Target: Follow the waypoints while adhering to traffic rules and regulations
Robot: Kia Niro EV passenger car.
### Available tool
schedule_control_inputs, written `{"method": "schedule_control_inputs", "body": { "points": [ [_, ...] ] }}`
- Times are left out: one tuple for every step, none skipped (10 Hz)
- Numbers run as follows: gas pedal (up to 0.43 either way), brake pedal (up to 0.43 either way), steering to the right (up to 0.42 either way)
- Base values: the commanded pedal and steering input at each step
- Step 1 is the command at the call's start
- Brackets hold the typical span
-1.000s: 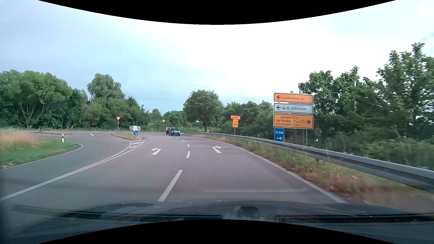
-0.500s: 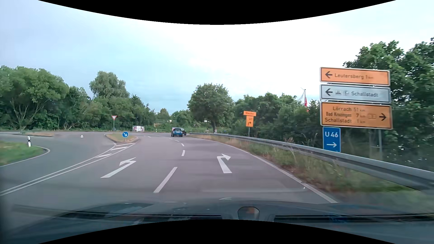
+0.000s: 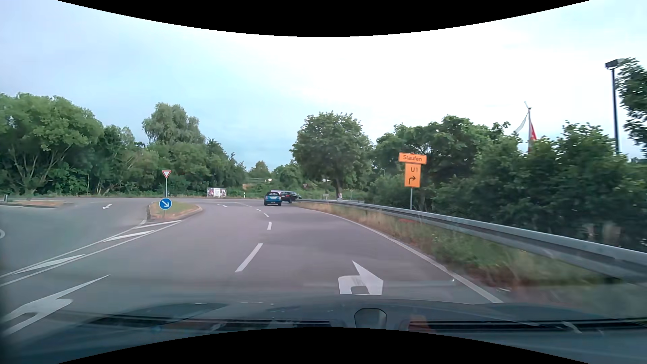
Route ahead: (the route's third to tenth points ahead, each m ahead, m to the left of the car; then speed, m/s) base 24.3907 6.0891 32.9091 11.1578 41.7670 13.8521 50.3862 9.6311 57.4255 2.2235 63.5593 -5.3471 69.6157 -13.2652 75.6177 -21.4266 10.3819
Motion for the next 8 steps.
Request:
{"method": "schedule_control_inputs", "body": {
  "points": [
    [0.000, 0.000, -0.065],
    [0.000, 0.000, -0.065],
    [0.000, 0.000, -0.066],
    [0.000, 0.000, -0.066],
    [0.000, 0.000, -0.066],
    [0.000, 0.000, -0.066],
    [0.000, 0.012, -0.066],
    [0.000, 0.024, -0.066]
  ]
}}
